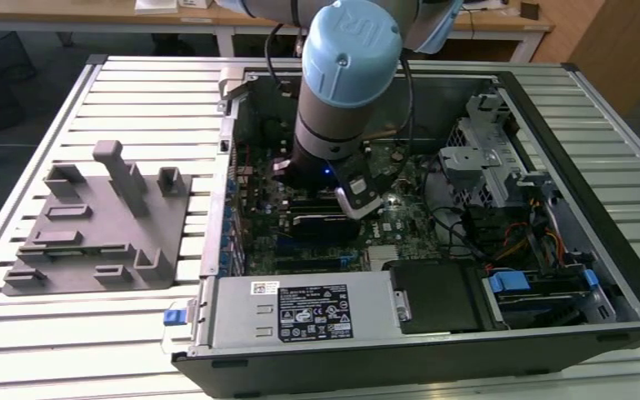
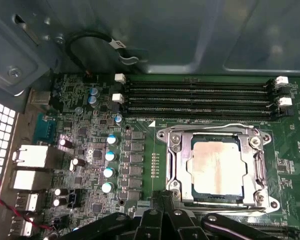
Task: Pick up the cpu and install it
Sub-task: 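Install the second cpu locking lever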
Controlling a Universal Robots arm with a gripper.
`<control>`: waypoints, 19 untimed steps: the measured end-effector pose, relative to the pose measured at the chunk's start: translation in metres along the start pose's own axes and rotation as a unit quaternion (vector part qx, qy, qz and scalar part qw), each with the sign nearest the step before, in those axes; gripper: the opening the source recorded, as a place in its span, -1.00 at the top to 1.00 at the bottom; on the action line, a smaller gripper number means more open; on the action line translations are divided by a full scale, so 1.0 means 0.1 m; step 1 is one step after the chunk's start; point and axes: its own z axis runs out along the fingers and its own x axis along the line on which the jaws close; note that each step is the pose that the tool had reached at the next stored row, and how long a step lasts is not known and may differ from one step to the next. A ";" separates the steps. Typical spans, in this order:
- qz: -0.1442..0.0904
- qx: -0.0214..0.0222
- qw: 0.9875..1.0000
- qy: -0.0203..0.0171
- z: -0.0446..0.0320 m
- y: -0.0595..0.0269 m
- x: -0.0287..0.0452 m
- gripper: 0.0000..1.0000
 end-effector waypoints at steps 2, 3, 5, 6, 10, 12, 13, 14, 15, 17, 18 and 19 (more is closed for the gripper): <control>-0.001 -0.001 1.000 -0.001 0.007 -0.002 0.005 0.79; -0.002 -0.002 1.000 -0.002 0.008 -0.003 0.009 0.79; -0.002 -0.002 1.000 -0.002 0.011 -0.004 0.017 0.79; -0.002 -0.002 1.000 -0.002 0.014 -0.004 0.022 0.79; -0.003 -0.002 1.000 -0.003 0.034 -0.012 0.031 0.79; -0.003 -0.002 1.000 -0.003 0.036 -0.013 0.032 0.79; -0.003 -0.002 1.000 -0.003 0.033 -0.011 0.031 0.79; -0.003 -0.002 1.000 -0.003 0.023 -0.007 0.031 0.79; -0.003 -0.002 1.000 -0.003 0.007 -0.001 0.032 0.79; -0.003 -0.002 1.000 -0.003 -0.035 0.011 0.035 0.79; -0.003 -0.002 1.000 -0.003 -0.056 0.018 0.036 0.79; -0.003 -0.002 1.000 -0.003 -0.077 0.025 0.037 0.79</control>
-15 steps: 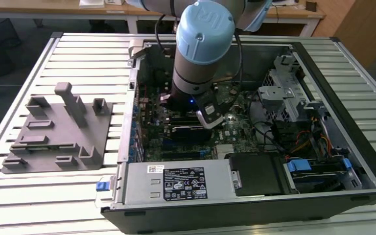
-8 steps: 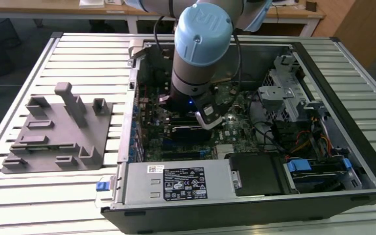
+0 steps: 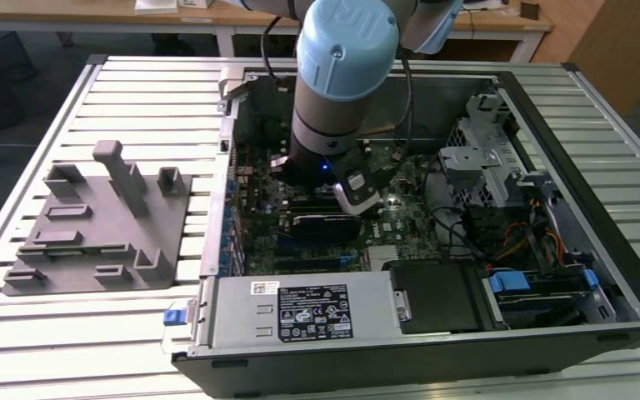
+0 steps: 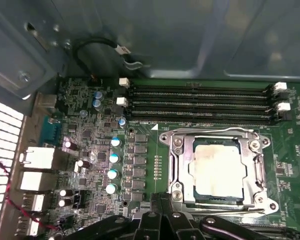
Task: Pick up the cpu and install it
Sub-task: 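Install the second cpu locking lever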
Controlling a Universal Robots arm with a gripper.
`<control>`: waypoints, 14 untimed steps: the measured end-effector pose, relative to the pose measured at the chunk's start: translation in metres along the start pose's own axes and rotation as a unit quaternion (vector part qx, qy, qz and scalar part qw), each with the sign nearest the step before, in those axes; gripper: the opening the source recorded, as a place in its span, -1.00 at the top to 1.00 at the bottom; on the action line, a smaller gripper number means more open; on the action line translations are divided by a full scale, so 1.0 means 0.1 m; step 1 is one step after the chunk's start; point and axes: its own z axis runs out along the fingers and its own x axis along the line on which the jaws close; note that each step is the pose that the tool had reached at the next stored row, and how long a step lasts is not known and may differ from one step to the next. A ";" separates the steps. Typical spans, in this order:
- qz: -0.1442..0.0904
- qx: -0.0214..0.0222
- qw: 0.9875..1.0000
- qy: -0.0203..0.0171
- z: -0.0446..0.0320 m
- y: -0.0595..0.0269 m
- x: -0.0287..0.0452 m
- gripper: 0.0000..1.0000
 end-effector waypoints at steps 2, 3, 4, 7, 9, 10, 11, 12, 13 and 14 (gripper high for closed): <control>0.000 0.000 1.000 0.000 -0.040 0.013 0.002 0.79; 0.000 0.000 1.000 0.000 -0.063 0.020 0.003 0.79; 0.000 0.000 1.000 0.000 -0.086 0.028 0.004 0.79; 0.000 -0.002 1.000 0.000 -0.135 0.043 0.007 0.79; 0.000 -0.003 1.000 0.000 -0.155 0.050 0.008 0.79; 0.000 -0.003 1.000 0.000 -0.167 0.053 0.008 0.79; 0.000 -0.003 1.000 0.000 -0.179 0.057 0.009 0.79; 0.000 -0.003 1.000 0.000 -0.193 0.062 0.009 0.79; 0.000 -0.003 1.000 0.000 -0.208 0.066 0.010 0.79; 0.000 -0.003 1.000 0.000 -0.223 0.071 0.011 0.79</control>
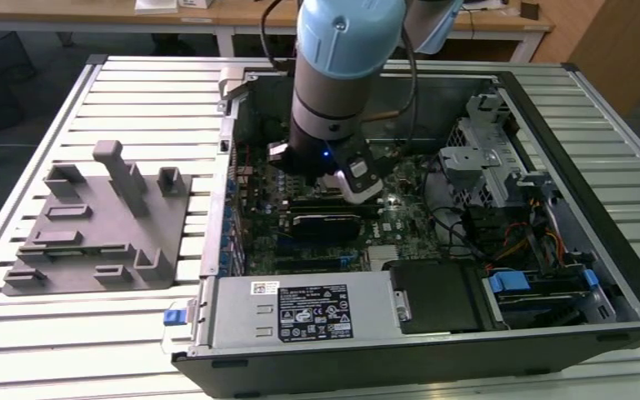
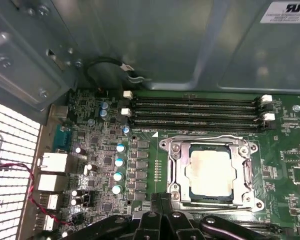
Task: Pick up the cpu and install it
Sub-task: 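Install the second cpu locking lever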
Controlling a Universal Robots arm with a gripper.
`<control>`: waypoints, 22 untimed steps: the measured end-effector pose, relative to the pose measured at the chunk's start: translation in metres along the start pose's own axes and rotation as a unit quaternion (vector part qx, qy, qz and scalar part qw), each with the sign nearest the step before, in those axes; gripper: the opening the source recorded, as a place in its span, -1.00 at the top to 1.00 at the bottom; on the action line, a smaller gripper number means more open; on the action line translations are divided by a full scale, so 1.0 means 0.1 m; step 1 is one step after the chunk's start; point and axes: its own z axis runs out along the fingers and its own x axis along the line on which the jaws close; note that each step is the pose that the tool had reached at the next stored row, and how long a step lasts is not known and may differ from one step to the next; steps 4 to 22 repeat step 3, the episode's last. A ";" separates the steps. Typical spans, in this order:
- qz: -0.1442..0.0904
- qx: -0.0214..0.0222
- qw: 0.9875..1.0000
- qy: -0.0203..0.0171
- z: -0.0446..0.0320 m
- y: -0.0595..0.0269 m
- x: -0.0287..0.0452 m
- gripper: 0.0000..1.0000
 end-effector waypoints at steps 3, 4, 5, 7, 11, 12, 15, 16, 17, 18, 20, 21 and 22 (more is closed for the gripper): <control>0.000 0.000 1.000 0.000 -0.040 0.013 0.002 0.79; 0.000 0.000 1.000 0.000 -0.040 0.013 0.002 0.79; 0.000 0.000 1.000 0.000 -0.040 0.013 0.002 0.79; 0.000 0.000 1.000 0.000 -0.040 0.013 0.002 0.79; 0.000 0.000 1.000 0.000 -0.040 0.013 0.002 0.79; 0.000 0.000 1.000 0.000 -0.040 0.013 0.002 0.79; 0.000 0.000 1.000 0.000 -0.040 0.013 0.002 0.79; 0.000 0.000 1.000 0.000 -0.040 0.013 0.002 0.79; 0.000 0.000 1.000 0.000 -0.040 0.013 0.002 0.79; 0.000 0.000 1.000 0.000 -0.040 0.013 0.002 0.79; 0.000 0.000 1.000 0.000 -0.040 0.013 0.002 0.79; 0.000 0.000 1.000 0.000 -0.040 0.013 0.002 0.79; 0.000 0.000 1.000 0.000 -0.040 0.013 0.002 0.79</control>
